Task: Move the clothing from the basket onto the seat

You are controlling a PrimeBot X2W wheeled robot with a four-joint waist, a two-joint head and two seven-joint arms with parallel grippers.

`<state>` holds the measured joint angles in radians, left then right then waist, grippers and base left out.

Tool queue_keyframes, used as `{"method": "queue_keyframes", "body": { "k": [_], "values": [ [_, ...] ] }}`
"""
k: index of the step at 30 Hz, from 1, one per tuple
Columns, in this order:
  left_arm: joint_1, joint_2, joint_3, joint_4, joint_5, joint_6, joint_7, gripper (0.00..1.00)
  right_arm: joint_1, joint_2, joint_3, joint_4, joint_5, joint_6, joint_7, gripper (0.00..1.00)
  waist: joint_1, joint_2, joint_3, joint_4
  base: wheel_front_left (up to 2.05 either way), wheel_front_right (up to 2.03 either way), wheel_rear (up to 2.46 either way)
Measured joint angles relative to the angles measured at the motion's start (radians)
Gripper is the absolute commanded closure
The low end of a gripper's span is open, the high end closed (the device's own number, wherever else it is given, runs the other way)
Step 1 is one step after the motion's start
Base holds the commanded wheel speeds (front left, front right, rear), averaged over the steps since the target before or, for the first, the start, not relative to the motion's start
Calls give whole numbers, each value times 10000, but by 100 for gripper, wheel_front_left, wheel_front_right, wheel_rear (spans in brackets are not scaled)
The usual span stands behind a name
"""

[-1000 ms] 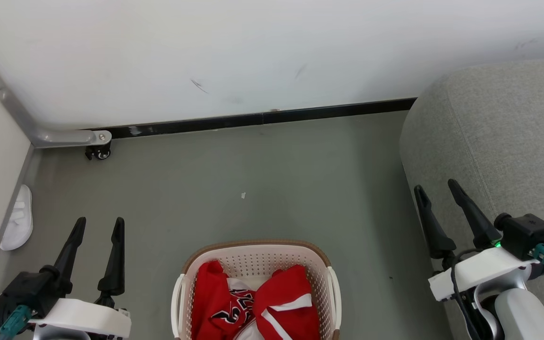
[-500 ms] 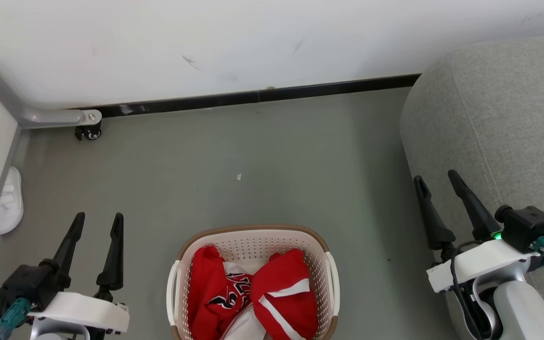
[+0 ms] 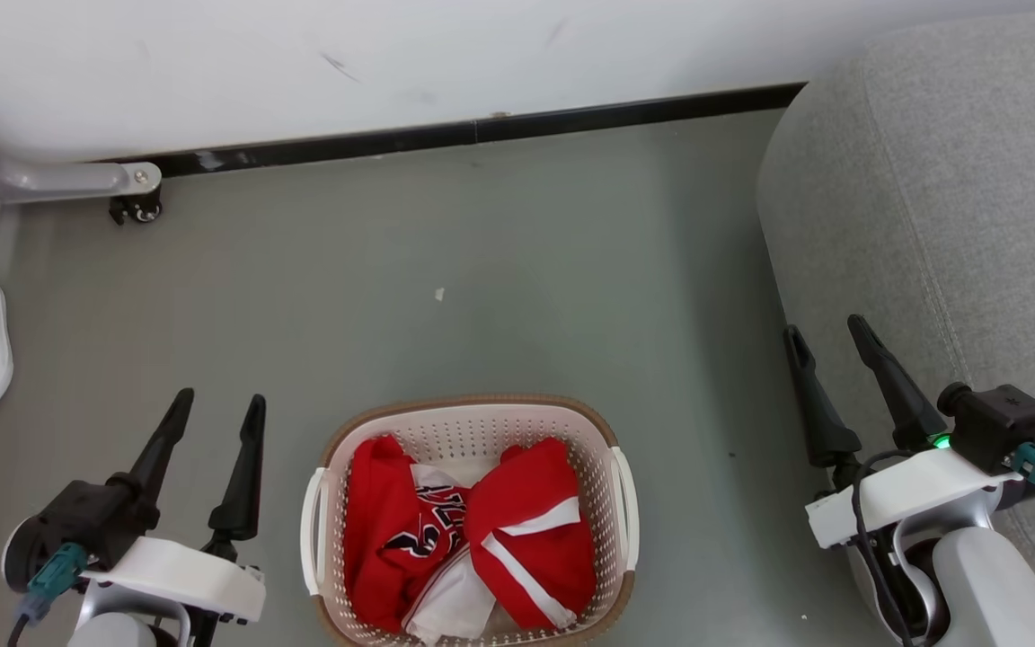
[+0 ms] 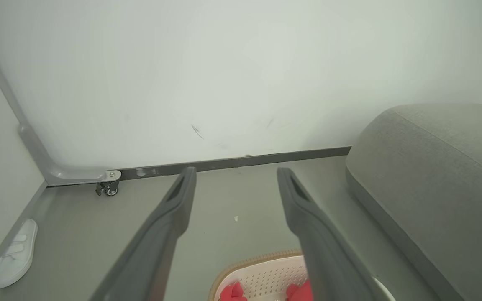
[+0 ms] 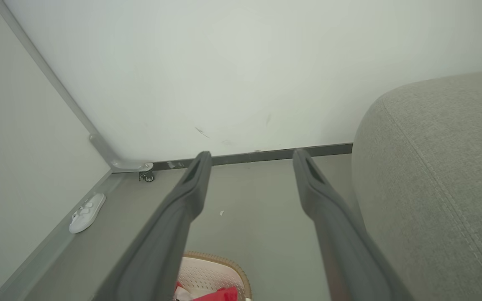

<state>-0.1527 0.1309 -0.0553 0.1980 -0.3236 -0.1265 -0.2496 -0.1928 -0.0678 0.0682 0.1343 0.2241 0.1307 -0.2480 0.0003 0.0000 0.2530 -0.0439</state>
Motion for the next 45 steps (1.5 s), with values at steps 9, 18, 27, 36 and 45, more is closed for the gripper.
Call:
{"method": "queue_keyframes", "body": {
  "k": [9, 18, 27, 36, 45],
  "values": [
    [-313, 69, -462, 167, -115, -2, 0, 0, -21, 50, 2, 19, -2, 0, 0, 0, 0, 0, 557, -181, 0, 0, 0],
    [-700, 255, -1080, 476, -297, -2, 0, 0, -429, 79, 27, -23, -73, 0, 0, 0, -1, 0, 1158, -368, 0, 0, 0],
    [-1080, 347, -1555, 863, -564, -2, 0, 0, -645, 92, -38, -105, -73, 0, 0, 0, -1, 0, 1725, -544, 0, 0, 0],
    [-1537, 594, -2274, 1419, -681, -2, 0, 0, -1072, 111, -90, -328, -77, 0, -44, 0, 0, 0, 2351, -760, 0, 0, 0],
    [-2041, 744, -3154, 1990, -828, -6, 0, 0, -1455, 130, 33, -416, -157, 0, -46, 0, -1, 0, 2937, -991, 0, 0, 0]
  ]
}}
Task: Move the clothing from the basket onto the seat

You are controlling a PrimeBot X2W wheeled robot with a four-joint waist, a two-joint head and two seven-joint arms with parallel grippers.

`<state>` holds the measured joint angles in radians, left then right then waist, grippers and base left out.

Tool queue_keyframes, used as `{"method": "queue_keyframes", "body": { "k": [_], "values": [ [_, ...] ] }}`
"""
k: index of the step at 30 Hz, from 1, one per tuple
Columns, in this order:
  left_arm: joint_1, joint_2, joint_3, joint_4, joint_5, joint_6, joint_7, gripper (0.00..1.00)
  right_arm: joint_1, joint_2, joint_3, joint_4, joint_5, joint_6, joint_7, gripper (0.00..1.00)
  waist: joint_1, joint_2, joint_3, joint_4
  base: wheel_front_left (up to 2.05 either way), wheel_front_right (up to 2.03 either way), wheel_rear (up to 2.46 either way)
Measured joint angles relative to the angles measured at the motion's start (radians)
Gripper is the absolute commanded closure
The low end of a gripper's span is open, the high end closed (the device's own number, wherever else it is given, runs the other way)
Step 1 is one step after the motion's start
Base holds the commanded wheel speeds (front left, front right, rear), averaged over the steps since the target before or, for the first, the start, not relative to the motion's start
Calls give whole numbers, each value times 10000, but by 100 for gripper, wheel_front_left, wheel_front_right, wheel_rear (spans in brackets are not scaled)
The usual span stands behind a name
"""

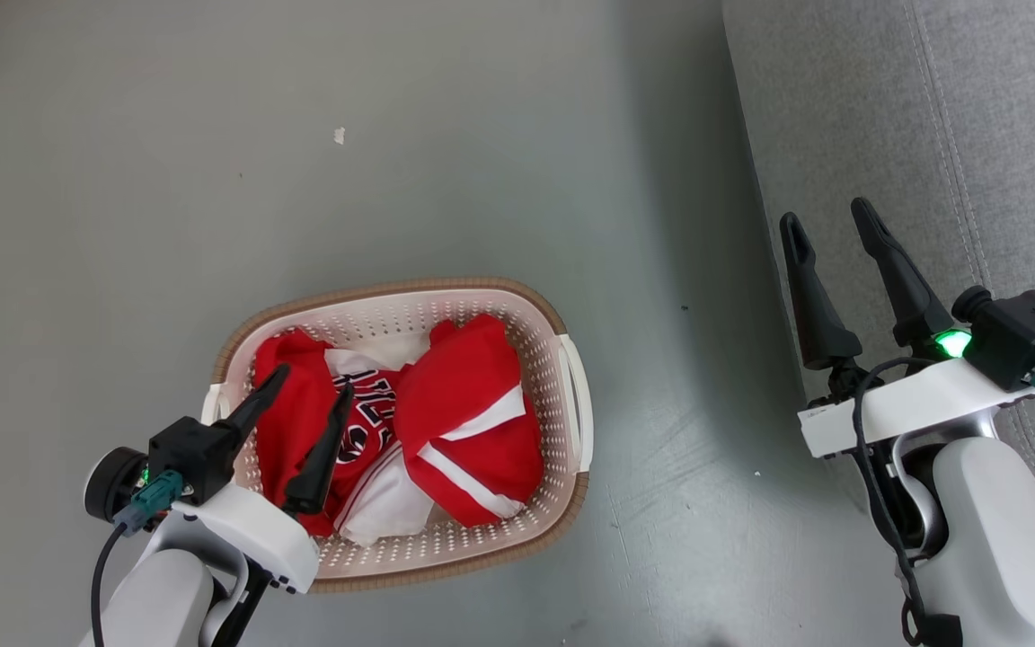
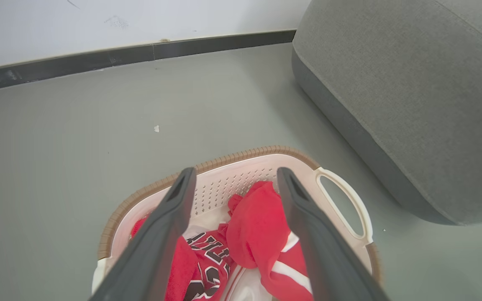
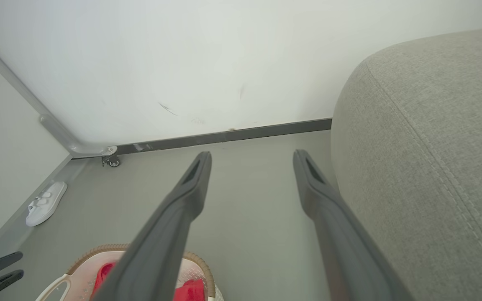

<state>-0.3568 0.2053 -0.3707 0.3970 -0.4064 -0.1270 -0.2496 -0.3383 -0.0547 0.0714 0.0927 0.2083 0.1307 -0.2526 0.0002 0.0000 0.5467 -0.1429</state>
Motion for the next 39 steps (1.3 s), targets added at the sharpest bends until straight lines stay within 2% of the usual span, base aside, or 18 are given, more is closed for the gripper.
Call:
{"method": "queue_keyframes", "body": {
  "k": [13, 32, 39],
  "values": [
    [-685, 186, -1043, 840, -575, 0, 125, 0, -613, 10, 88, -201, 163, 0, -25, 0, 0, 1, 755, -305, 0, 0, 0],
    [-1966, 232, -2871, 2197, -1241, 0, 1174, 0, -1214, 15, 468, -374, 477, 0, -25, 0, 0, 0, 1728, -693, 0, 0, 0],
    [-2482, 132, -3221, 2466, -1655, 0, 1444, 0, -1226, 17, 564, -422, 508, 0, -25, 0, 0, 0, 2076, -805, 0, 0, 0]
  ]
}}
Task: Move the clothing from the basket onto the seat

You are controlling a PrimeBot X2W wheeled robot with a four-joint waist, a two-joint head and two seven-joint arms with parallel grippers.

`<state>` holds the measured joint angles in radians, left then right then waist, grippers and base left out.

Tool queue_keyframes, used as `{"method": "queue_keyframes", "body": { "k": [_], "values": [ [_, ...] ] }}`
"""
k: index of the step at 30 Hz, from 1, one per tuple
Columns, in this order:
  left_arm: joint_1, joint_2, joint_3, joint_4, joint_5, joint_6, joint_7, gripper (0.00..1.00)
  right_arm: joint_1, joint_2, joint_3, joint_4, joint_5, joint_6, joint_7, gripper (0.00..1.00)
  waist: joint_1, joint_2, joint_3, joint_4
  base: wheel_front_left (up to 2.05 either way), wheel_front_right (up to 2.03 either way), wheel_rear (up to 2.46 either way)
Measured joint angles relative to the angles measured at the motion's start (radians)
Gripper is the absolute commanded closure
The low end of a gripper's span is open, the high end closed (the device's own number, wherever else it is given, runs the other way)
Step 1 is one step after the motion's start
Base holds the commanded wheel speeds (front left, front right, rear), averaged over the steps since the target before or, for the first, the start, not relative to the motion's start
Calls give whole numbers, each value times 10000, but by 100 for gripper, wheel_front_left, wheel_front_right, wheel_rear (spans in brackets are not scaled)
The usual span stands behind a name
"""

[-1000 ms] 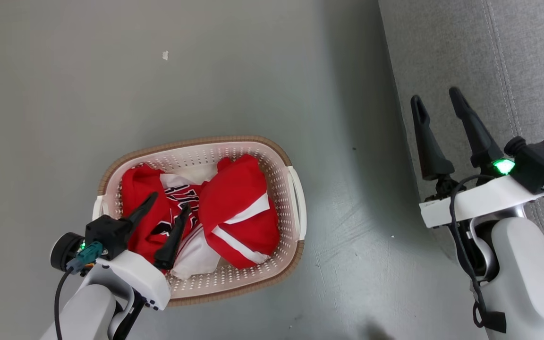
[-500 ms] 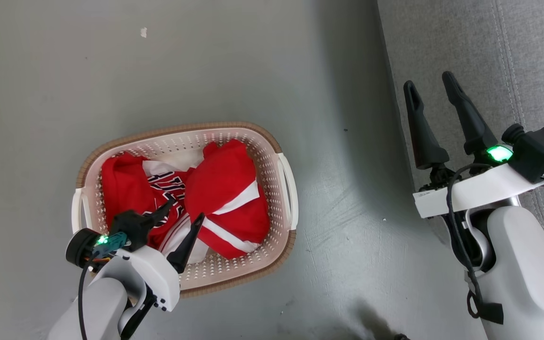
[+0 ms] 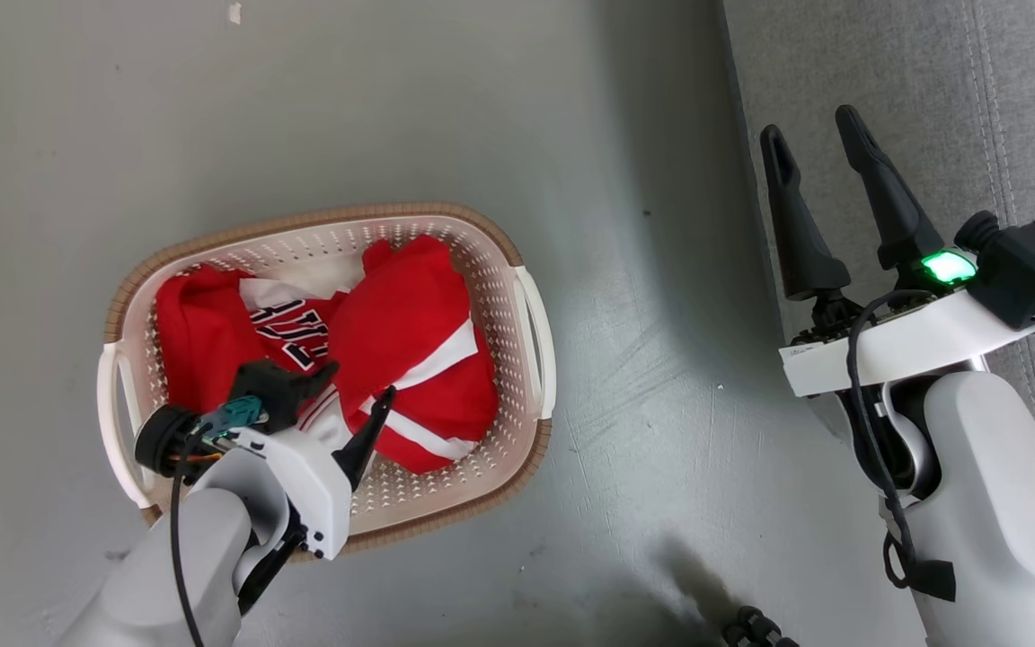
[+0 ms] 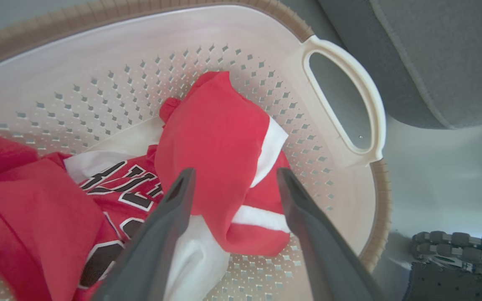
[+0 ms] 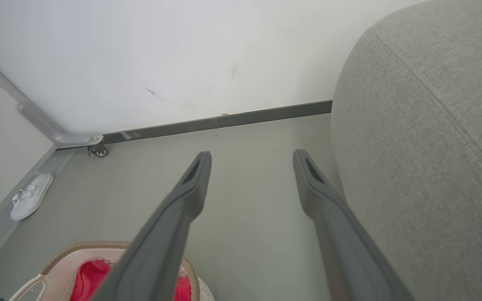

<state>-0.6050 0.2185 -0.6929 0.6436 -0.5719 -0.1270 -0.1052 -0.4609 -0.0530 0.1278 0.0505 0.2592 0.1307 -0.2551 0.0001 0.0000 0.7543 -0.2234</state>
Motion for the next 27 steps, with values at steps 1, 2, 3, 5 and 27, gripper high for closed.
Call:
{"method": "queue_keyframes", "body": {
  "k": [1, 2, 3, 5, 27],
  "values": [
    [-52, -15, -71, 46, -17, 0, 54, 0, -6, 0, 29, -15, 10, 0, 0, 0, 0, 0, 49, -15, 0, 0, 0],
    [-97, -21, -151, 109, -82, 0, 117, 0, -18, 0, 65, -29, 46, 0, 0, 0, 0, 0, 99, -32, 0, 0, 0],
    [-149, -23, -242, 169, -144, 0, 194, 0, -49, 0, 88, -31, 58, 0, 0, 0, 0, 0, 148, -49, 0, 0, 0],
    [-270, -48, -389, 234, -196, 0, 307, 0, -221, 2, 111, -48, 75, 0, 0, 0, 0, 0, 248, -83, 0, 0, 0],
    [-1468, -27, -1611, 1289, -972, 0, 1396, 0, -797, 6, 393, -150, 399, 0, 0, 0, 0, 0, 1162, -472, 0, 0, 0]
  ]
}}
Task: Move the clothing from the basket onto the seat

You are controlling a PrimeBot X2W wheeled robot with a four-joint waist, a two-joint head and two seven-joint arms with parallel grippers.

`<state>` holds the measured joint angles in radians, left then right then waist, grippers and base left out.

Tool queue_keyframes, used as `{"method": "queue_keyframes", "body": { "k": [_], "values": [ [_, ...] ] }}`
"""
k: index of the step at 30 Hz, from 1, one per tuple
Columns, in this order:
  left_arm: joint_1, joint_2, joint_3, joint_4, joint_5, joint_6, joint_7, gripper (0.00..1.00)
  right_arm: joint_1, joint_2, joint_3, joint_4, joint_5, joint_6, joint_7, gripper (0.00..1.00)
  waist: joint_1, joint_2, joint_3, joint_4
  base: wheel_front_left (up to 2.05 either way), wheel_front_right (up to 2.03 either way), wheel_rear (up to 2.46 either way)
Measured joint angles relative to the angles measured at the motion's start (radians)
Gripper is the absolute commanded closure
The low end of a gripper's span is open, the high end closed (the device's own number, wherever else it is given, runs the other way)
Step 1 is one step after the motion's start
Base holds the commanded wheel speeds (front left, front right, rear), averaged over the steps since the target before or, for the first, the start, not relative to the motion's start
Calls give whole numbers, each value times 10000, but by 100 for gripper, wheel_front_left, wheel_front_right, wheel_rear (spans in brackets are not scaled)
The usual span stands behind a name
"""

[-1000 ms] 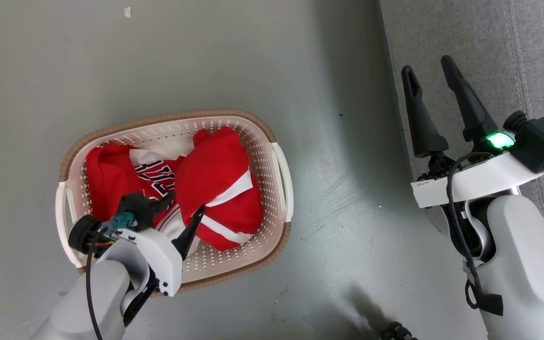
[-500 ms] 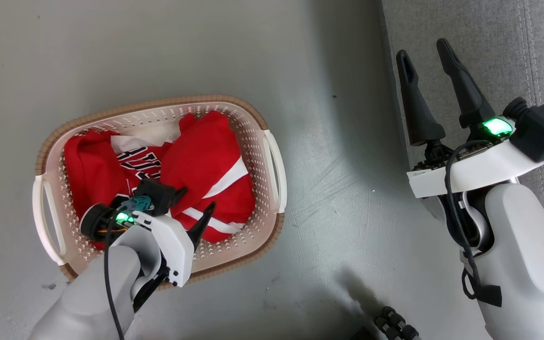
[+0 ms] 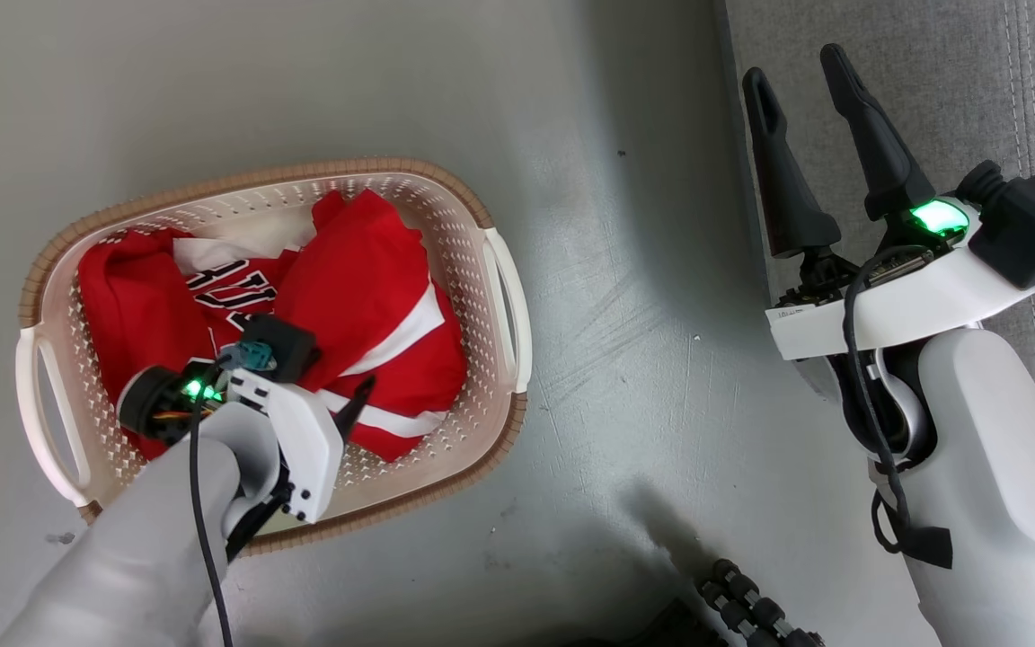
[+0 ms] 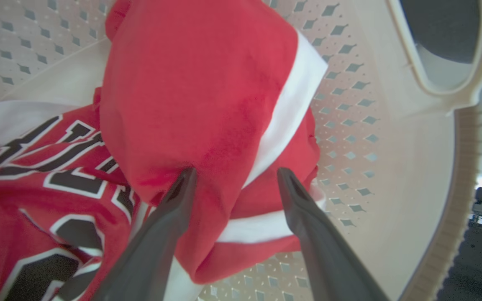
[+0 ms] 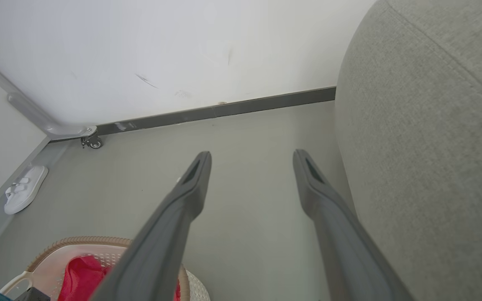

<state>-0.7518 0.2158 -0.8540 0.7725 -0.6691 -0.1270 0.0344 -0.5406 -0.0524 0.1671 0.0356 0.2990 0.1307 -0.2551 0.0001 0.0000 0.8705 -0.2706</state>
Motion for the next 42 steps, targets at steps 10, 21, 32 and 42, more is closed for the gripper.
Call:
{"method": "queue_keyframes", "body": {
  "k": [10, 21, 32, 42],
  "values": [
    [-459, -6, -970, 138, -186, 0, 529, 0, -16, 4, 36, -6, 155, 0, 0, 0, 0, 0, 277, -168, 0, 0, 0],
    [-683, 125, -1590, 82, -545, 0, 476, 100, -225, 4, 17, 8, 155, 0, 0, 0, 0, 0, 316, -169, 0, 0, 0],
    [-985, 236, -1831, -50, -1068, 0, -56, 100, -230, 6, -65, 15, 167, 0, 0, 0, 0, 0, 168, -105, 0, 0, 0],
    [-1020, 435, -1879, -267, -1586, 0, -1009, 100, -394, 6, -255, 69, 169, 0, 0, 0, 0, 0, -140, 5, 0, 0, 0]
  ]
}}
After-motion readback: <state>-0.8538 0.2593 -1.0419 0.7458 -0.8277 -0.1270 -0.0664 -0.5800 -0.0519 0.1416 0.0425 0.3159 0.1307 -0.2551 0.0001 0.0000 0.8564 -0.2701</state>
